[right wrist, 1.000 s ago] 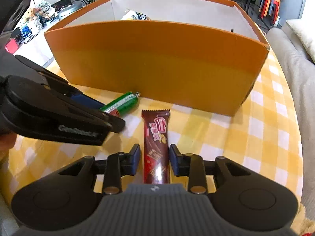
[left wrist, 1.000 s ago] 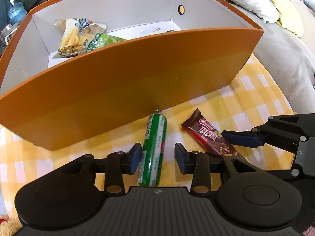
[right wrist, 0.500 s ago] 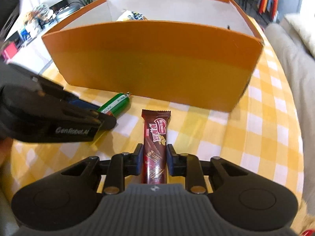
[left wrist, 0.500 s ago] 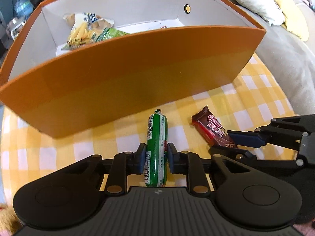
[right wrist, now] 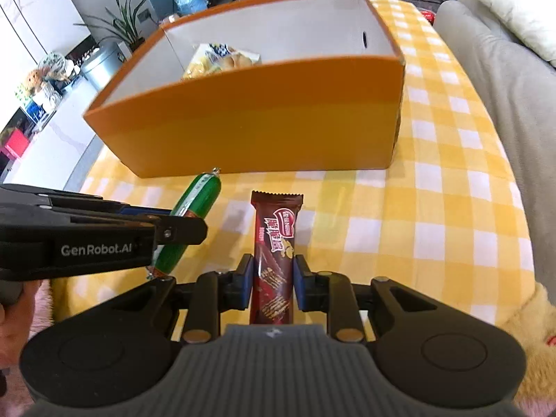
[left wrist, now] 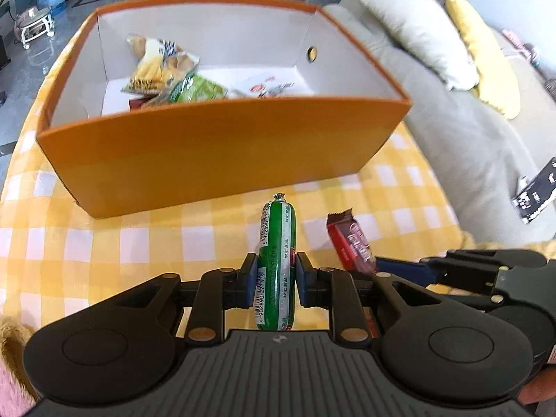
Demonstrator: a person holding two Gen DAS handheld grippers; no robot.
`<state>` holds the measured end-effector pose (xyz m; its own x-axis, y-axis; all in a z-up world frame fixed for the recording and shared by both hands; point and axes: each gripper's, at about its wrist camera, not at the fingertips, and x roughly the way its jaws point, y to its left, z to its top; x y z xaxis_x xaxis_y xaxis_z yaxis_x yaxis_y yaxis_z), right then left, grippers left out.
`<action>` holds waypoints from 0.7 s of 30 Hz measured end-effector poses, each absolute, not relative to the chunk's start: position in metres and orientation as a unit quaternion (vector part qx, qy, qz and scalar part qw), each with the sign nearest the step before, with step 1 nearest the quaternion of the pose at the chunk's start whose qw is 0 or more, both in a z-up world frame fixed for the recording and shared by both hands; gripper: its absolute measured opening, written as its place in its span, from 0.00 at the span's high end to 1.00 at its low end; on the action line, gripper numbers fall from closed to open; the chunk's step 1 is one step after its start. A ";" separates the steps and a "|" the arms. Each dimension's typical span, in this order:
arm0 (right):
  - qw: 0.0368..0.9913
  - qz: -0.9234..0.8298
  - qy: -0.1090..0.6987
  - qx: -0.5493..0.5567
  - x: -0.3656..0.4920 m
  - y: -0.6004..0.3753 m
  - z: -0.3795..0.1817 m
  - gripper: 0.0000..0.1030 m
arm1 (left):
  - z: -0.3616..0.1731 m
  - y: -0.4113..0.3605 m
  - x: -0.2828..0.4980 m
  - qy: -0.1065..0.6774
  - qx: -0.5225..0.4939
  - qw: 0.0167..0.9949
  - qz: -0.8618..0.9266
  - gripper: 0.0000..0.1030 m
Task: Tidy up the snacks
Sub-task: 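Lift both snacks up and over the orange box with both tools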
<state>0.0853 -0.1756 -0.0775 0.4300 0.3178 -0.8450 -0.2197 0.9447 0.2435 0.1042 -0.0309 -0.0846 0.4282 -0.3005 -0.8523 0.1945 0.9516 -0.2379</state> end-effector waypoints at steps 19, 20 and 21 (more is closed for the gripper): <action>0.899 0.143 0.413 0.040 0.058 -0.181 0.030 0.80 | 0.006 -0.016 0.097 0.411 -0.051 0.896 -0.162 0.76; 0.901 0.145 0.406 0.037 0.060 -0.181 0.035 0.80 | 0.009 -0.016 0.100 0.407 -0.049 0.898 -0.161 0.76; 0.903 0.147 0.401 0.033 0.063 -0.179 0.040 0.80 | 0.013 -0.015 0.101 0.403 -0.048 0.899 -0.161 0.76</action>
